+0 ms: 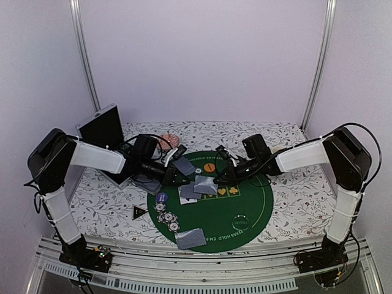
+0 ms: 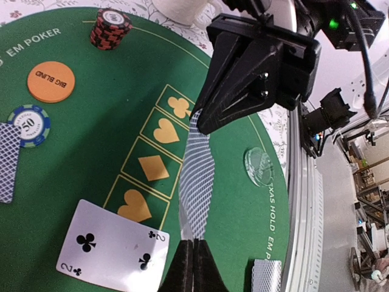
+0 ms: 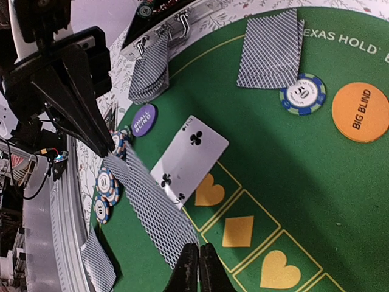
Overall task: Distribute texas hold em gaming equipment
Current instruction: Pick up the poker card from the face-down deck piles, then flop the poker card in the community card area.
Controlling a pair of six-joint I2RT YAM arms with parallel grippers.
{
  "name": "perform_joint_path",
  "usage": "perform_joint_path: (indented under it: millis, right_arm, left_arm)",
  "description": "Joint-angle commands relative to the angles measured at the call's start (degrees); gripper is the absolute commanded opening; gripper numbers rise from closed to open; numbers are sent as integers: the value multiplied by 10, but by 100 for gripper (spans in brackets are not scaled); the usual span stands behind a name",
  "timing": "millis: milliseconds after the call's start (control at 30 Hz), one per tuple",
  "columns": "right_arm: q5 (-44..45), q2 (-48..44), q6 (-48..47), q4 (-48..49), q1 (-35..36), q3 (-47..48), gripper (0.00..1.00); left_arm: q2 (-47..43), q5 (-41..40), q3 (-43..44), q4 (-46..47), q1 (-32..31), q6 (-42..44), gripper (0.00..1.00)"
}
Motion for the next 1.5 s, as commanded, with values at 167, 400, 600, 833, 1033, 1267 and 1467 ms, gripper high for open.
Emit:
perform_joint_path:
  millis: [167,400,600,833,1033,1267,1467]
  right_arm:
    - [74,-45,28,-30,-9,-18,2]
    - [537,-95,77,-201,89,51,2]
    - [798,44,76,-398,190,232,2]
    - [833,223,69,-562,254,399,2]
    - [685,248,-27,-511,291,391,2]
    - [641,222,-10,-509,285,385,2]
    - [669,110,-2,-546,256,369,2]
  left_arm:
    - [-63,-57,45,-55,8,22,0]
    - [-214,-171,34,-190,81,15,0]
    - [-360,-274,-1,-263,122,43,0]
    - [-428,-294,-29,-269,151,76,0]
    - [-451,-277,-58,-231,153,79,0]
    - [-459,-262,-73,-211,153,81,0]
    - [-475,-261,-82,-211,153,83,0]
